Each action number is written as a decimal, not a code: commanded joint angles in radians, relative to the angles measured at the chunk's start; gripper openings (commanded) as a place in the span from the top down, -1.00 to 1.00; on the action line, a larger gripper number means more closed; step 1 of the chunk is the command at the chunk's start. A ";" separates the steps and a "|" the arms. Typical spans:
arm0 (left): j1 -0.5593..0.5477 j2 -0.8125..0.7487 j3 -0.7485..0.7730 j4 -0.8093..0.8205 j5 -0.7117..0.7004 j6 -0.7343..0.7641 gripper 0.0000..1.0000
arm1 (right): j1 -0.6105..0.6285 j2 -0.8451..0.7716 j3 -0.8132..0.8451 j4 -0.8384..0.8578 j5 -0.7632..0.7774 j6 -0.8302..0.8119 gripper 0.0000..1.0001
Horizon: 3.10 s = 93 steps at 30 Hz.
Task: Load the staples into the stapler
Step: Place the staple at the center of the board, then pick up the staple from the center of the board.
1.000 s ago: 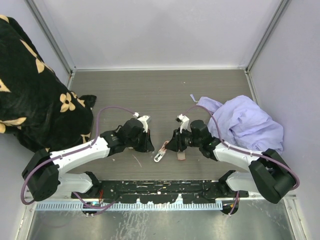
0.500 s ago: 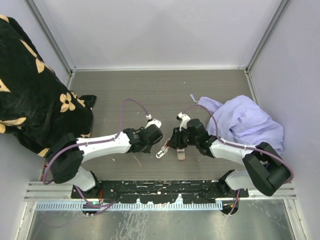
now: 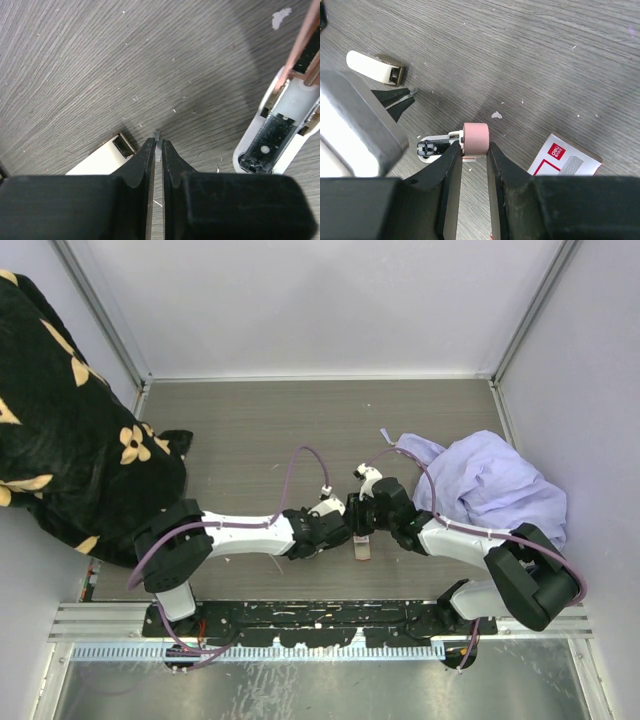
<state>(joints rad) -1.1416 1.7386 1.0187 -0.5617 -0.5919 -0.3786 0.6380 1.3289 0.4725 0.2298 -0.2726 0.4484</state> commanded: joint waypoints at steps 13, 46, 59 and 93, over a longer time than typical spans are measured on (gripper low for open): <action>-0.041 -0.188 -0.043 0.038 0.113 -0.089 0.06 | 0.003 -0.067 0.060 -0.064 0.047 -0.033 0.84; 0.689 -0.734 -0.457 0.462 0.460 -0.045 -0.61 | 0.214 -0.085 0.417 -0.507 0.422 -0.167 -0.32; 0.696 -1.003 -0.683 0.615 0.205 -0.059 -0.73 | 0.430 0.339 0.670 -0.506 0.458 -0.167 -0.11; 0.696 -0.941 -0.659 0.617 0.224 -0.052 -0.85 | 0.476 0.553 0.733 -0.451 0.461 -0.214 0.21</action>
<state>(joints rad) -0.4496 0.7994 0.3325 -0.0067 -0.3592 -0.4328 1.1053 1.8755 1.1637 -0.2577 0.1650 0.2382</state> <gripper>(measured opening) 0.924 0.405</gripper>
